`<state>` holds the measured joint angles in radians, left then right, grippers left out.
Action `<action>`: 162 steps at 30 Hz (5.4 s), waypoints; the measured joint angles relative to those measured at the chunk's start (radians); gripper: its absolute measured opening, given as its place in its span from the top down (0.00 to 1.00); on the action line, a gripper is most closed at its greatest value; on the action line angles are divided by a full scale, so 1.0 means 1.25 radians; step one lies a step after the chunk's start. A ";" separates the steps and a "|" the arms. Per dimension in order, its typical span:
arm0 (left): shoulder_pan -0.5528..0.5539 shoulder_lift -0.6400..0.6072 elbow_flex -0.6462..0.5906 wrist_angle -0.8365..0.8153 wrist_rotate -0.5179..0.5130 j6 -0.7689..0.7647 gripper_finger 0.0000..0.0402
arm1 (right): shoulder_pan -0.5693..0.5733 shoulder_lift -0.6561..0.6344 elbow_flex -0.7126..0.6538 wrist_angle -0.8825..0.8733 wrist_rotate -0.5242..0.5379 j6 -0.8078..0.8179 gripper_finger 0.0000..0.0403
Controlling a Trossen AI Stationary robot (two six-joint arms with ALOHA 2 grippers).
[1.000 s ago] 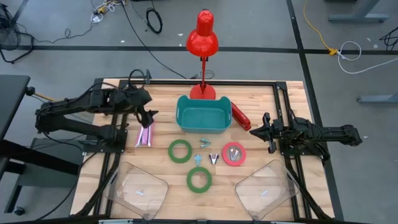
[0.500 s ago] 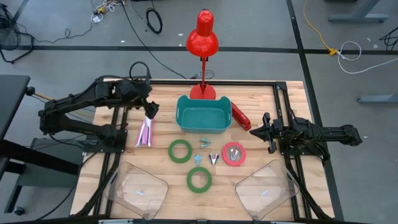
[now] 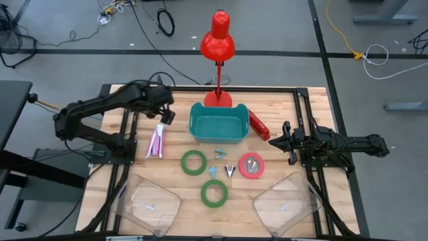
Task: Pick and place Stapler, Stapler remover, tape
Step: Put the pink stapler in the blue bin
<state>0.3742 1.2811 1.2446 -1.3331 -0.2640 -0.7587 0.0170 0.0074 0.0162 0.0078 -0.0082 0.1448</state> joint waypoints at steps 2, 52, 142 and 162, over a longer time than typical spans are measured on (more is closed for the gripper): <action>0.003 0.016 -0.004 0.003 0.009 -0.022 0.10 | 0.000 0.000 0.000 0.000 0.000 0.000 0.98; 0.112 0.076 -0.337 0.278 0.141 -0.085 0.03 | 0.000 0.000 0.000 0.000 0.000 0.000 0.98; 0.165 0.091 -0.454 0.367 0.171 -0.063 0.41 | 0.000 0.000 0.000 0.000 0.000 0.000 0.98; 0.164 0.091 -0.174 0.177 0.082 0.059 0.41 | 0.000 0.000 0.000 0.000 0.000 0.000 0.98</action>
<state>0.5790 1.3945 1.0269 -1.1116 -0.1614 -0.6855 0.0166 0.0071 0.0162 0.0082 -0.0084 0.1448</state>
